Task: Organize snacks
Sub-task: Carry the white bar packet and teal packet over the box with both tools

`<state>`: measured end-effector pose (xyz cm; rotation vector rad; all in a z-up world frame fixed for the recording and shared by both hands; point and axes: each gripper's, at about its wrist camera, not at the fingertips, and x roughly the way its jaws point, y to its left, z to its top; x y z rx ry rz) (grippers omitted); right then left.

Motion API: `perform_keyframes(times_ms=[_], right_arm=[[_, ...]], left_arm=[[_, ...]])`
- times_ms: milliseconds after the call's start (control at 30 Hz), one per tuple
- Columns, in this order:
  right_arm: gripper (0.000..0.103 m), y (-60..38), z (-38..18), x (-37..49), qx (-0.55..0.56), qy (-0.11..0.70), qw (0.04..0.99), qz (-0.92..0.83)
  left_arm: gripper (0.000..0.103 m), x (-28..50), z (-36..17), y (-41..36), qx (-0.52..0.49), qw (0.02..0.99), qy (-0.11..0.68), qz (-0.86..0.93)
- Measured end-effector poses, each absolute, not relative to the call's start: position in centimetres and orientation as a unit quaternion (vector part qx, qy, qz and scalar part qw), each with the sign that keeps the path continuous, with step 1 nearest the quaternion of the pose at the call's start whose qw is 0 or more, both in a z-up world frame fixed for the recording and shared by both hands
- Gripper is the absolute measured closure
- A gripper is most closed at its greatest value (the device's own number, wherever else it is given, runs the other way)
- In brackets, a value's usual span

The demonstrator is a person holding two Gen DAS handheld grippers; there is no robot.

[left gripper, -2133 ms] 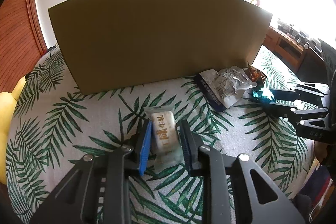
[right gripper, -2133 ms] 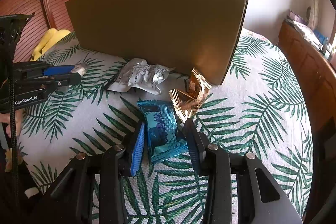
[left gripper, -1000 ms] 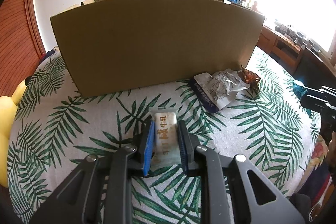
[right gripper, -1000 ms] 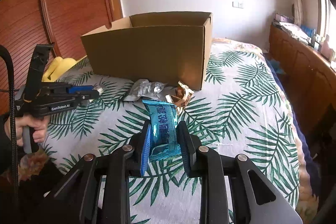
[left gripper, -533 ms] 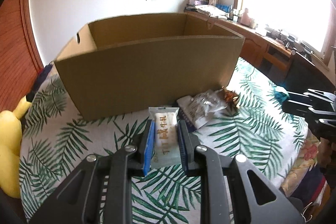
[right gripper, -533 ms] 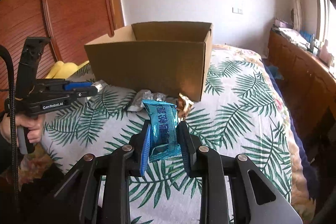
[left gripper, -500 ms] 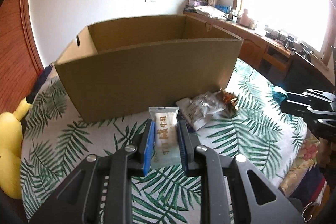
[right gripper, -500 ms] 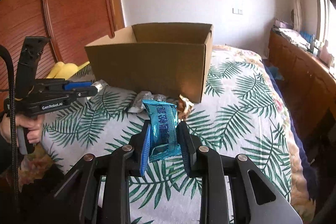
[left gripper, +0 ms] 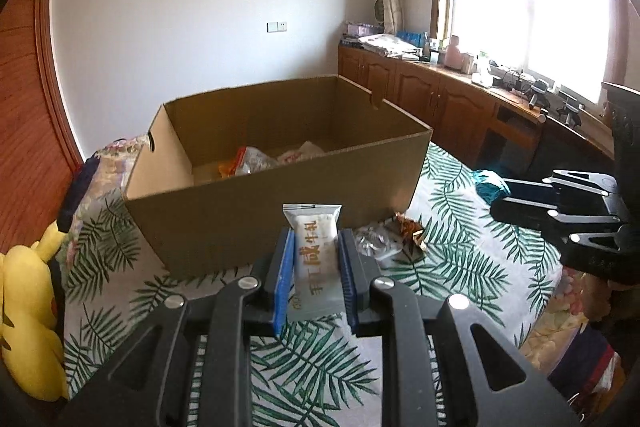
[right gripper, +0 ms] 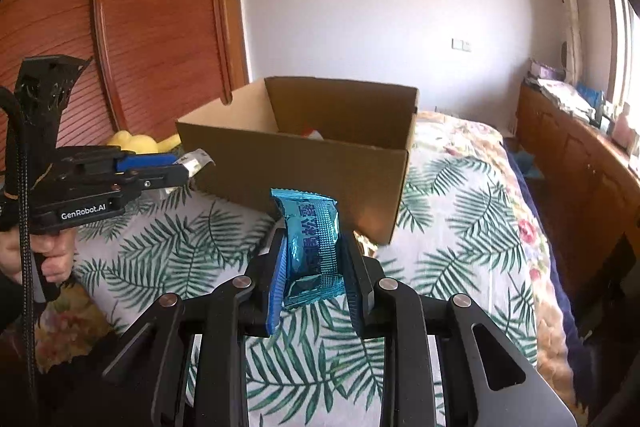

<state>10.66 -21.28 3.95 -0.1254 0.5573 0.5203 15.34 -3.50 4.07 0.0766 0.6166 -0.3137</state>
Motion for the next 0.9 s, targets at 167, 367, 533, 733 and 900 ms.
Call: perform_keyframes(times_ms=[167, 367, 533, 733, 900], right_arm=[[0.078, -20.4, 5.1, 11.4, -0.062, 0.263, 0.928, 0.257], [0.078, -19.7, 6.1, 12.5, -0.064, 0.257, 0.93, 0.257], [0.078, -19.6, 6.7, 14.0, -0.059, 0.255, 0.933, 0.249], [0.078, -19.3, 7.1, 16.0, -0.06, 0.259, 0.935, 0.236], [0.078, -18.5, 6.8, 17.4, -0.072, 0.264, 0.935, 0.227]], left_arm=[[0.083, 15.9, 5.4, -3.7, 0.04, 0.943, 0.292, -0.152], [0.083, 16.7, 6.6, -3.5, 0.044, 0.947, 0.283, -0.143], [0.083, 17.6, 7.1, -3.0, 0.045, 0.949, 0.282, -0.135], [0.083, 18.8, 7.5, -2.9, 0.049, 0.948, 0.286, -0.128], [0.083, 19.7, 7.5, -2.7, 0.042, 0.948, 0.291, -0.124]])
